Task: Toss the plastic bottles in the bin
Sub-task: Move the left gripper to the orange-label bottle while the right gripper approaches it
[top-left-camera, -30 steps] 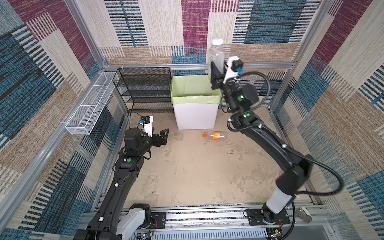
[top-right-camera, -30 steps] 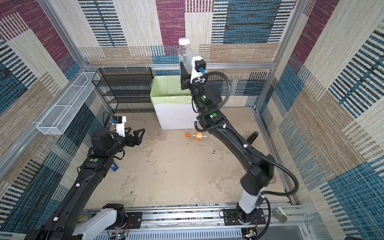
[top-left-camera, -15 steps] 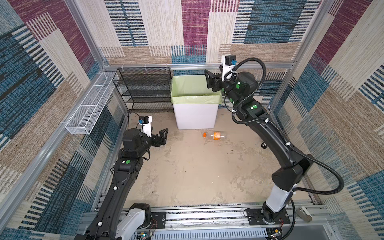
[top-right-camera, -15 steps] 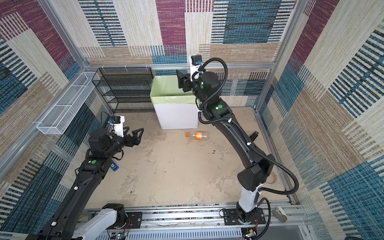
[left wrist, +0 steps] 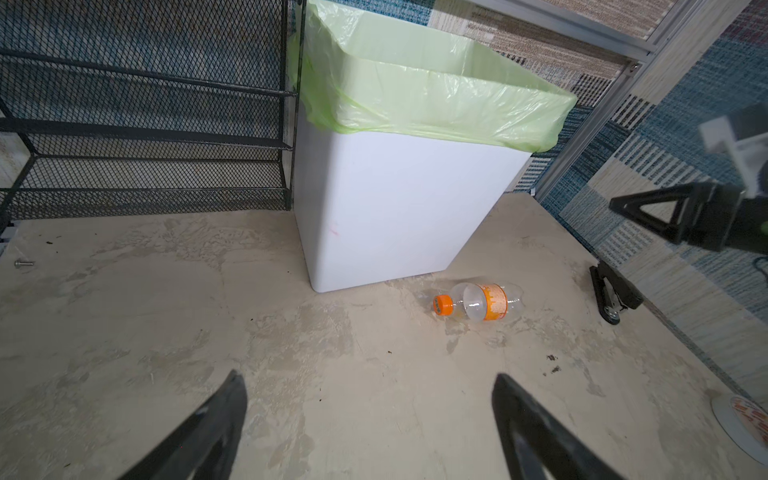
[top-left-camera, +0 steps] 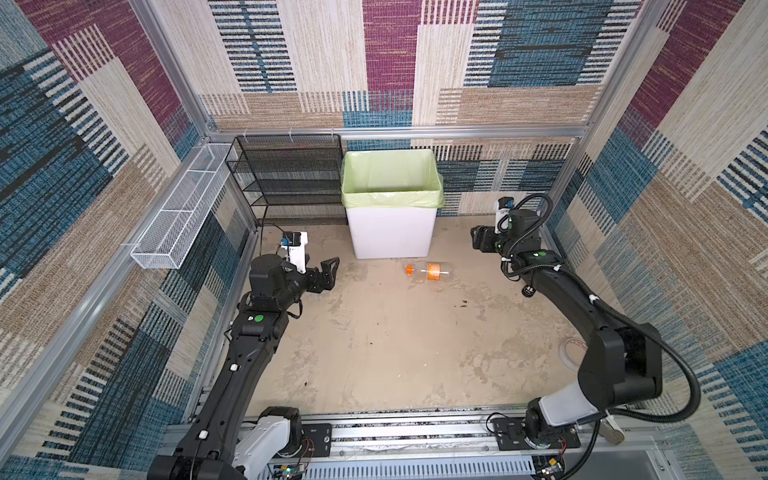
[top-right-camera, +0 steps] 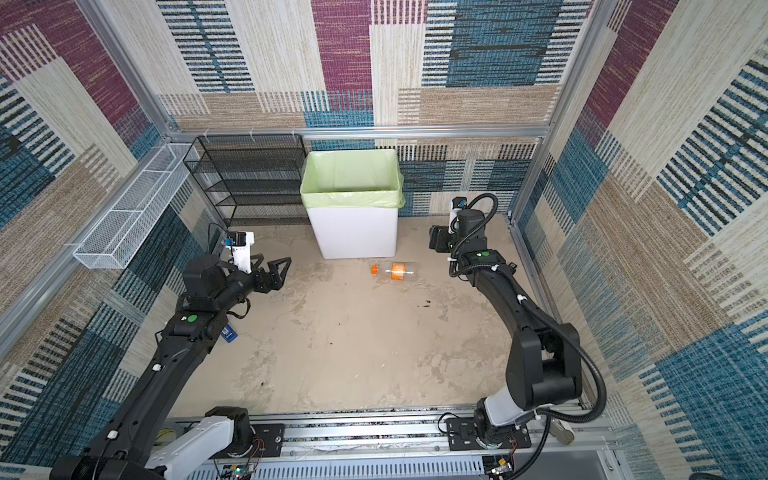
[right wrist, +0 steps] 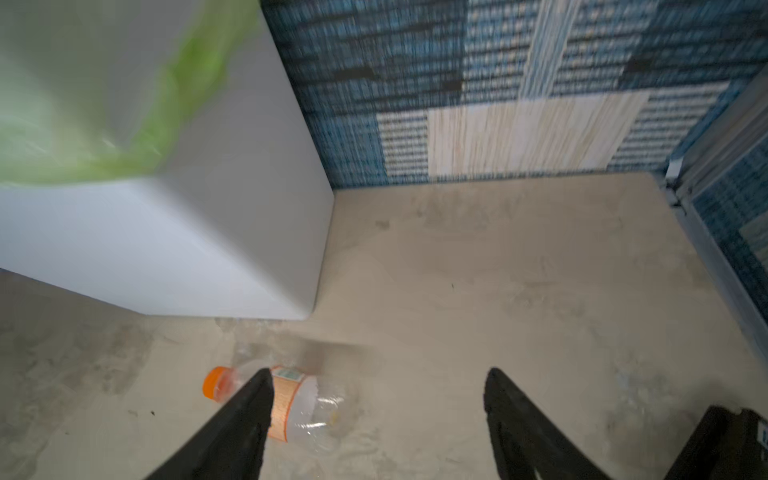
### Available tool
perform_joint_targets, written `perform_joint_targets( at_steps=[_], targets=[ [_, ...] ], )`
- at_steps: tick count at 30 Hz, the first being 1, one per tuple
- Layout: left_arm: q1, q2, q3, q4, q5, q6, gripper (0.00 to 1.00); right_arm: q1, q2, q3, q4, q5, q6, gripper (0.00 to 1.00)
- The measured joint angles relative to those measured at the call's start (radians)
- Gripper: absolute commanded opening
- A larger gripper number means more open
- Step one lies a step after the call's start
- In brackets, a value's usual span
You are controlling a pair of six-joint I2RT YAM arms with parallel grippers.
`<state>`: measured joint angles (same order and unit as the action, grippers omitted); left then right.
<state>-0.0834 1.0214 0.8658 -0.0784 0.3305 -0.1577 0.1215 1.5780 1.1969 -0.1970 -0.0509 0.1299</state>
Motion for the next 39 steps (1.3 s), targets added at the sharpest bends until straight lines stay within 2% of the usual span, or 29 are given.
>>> perform_joint_targets(
  at_steps=[5,11,18,28,32,39],
  targets=[
    [-0.035,0.013,0.000,0.008,0.010,-0.016,0.92,-0.013,0.144,0.046,-0.003,-0.040,-0.013,0.79],
    [-0.119,0.057,0.041,-0.049,-0.071,-0.067,0.90,-0.016,0.352,0.181,-0.014,-0.074,-0.053,0.79],
    [-0.152,0.044,-0.093,-0.037,-0.113,-0.220,0.90,0.014,0.457,0.234,-0.048,-0.119,-0.109,0.79],
    [-0.195,0.056,-0.165,-0.021,-0.121,-0.330,0.90,0.109,0.368,0.052,-0.038,-0.164,-0.126,0.79],
    [-0.210,0.088,-0.175,0.006,-0.121,-0.340,0.90,0.159,0.301,-0.055,-0.005,-0.211,-0.089,0.79],
    [-0.290,0.192,-0.121,0.016,-0.113,-0.348,0.92,0.161,0.157,-0.161,0.037,-0.247,-0.010,0.79]
  ],
)
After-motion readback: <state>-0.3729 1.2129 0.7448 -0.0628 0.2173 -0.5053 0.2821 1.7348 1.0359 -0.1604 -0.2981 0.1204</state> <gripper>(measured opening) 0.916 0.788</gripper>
